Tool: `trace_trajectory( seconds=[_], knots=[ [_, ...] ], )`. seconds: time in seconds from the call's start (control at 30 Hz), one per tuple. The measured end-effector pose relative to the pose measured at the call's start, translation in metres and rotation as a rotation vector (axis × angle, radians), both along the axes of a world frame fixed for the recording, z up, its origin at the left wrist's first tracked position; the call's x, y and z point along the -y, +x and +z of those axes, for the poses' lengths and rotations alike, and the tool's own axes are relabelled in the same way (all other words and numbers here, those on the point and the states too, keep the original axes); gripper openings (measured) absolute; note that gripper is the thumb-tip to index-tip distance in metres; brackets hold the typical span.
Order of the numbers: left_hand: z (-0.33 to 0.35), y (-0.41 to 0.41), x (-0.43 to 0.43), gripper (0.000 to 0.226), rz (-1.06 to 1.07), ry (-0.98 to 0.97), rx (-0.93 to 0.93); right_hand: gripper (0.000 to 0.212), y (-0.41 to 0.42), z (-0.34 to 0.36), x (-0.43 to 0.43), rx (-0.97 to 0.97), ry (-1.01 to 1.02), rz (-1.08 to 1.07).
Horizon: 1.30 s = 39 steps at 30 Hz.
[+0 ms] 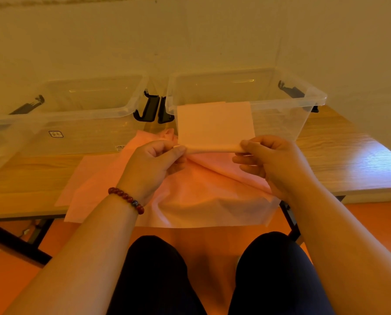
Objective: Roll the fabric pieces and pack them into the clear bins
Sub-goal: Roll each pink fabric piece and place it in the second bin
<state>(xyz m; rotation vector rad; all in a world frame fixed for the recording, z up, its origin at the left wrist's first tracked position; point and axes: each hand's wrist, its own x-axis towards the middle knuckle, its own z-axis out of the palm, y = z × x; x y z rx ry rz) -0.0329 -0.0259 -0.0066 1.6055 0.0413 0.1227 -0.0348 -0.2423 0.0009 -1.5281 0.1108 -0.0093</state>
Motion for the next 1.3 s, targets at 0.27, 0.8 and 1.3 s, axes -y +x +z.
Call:
trace_trajectory(
  seconds=[0.27, 0.8, 1.3],
  knots=[
    [0.0, 0.002, 0.003, 0.012, 0.028, -0.006, 0.0, 0.005, 0.003, -0.002, -0.004, 0.026, -0.01, -0.038],
    [-0.001, -0.003, -0.001, 0.006, 0.072, -0.087, -0.025, 0.006, 0.007, 0.002, -0.004, 0.059, -0.064, 0.0],
    [0.001, -0.004, -0.006, 0.012, -0.008, -0.023, -0.003, 0.007, 0.004, 0.0, 0.001, 0.035, 0.007, 0.002]
  ],
)
